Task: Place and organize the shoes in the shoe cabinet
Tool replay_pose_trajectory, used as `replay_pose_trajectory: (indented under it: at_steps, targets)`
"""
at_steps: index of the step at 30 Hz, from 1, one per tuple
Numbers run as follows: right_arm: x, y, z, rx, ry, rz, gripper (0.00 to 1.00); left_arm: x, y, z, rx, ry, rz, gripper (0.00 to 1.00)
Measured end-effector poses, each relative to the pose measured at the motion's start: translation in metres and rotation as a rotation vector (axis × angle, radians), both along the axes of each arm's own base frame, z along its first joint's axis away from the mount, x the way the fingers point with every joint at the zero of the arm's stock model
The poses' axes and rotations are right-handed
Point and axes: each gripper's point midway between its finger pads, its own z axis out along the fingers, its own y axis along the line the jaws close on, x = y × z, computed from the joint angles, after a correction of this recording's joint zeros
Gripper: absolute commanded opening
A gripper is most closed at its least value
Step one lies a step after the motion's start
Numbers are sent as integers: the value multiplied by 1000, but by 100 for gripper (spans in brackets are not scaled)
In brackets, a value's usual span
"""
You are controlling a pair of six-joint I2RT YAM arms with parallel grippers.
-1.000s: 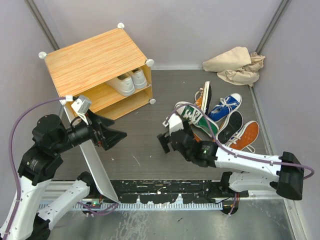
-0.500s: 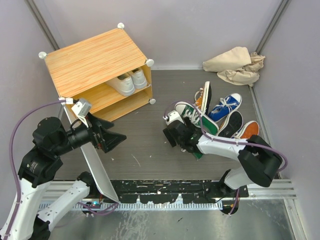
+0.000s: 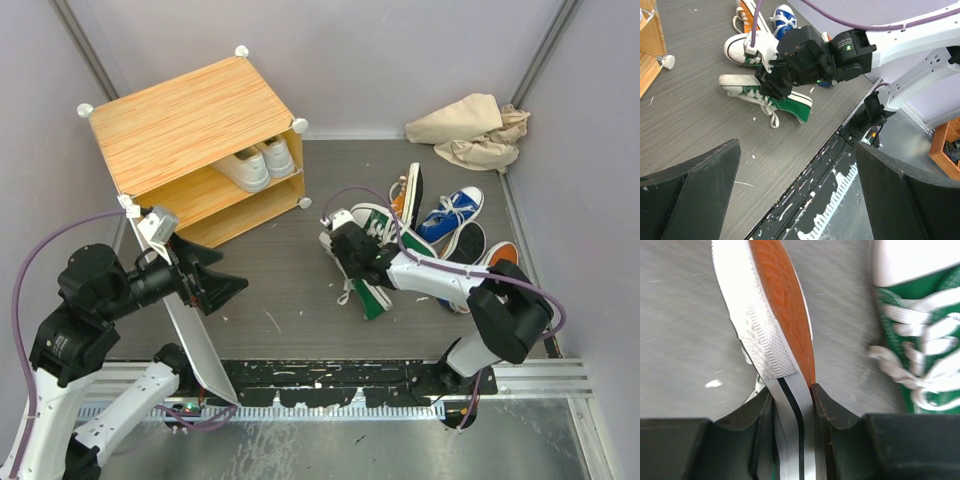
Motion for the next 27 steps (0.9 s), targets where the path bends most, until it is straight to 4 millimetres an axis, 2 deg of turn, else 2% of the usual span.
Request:
replay_pose_trajectory:
  at_steps: [3, 9, 11, 13, 15, 18, 19, 23, 27]
  targets:
    - [-17, 26, 10, 126, 88, 95, 12, 0, 1, 0, 2, 0, 5, 98]
    - [-57, 96, 49, 511, 252, 287, 12, 2, 2, -1, 4, -1, 17, 98]
    - [-68, 121, 55, 643, 323, 329, 19, 2, 2, -1, 3, -1, 17, 98]
    - [-75, 143, 53, 758, 387, 352, 29, 2, 2, -1, 3, 0, 17, 98]
    - [-83, 162, 37, 846, 475, 359, 42, 3, 2, -1, 3, 1, 17, 98]
    - [-94, 168, -1, 857, 588, 303, 61, 4, 1, -2, 6, 6, 17, 98]
    - [-95, 168, -7, 858, 603, 289, 65, 5, 1, -2, 8, 8, 17, 98]
    - [-77, 160, -5, 801, 494, 233, 76, 5, 1, -2, 9, 8, 18, 99]
    - [-44, 130, 1, 638, 302, 132, 85, 3, 3, -1, 6, -6, 24, 99]
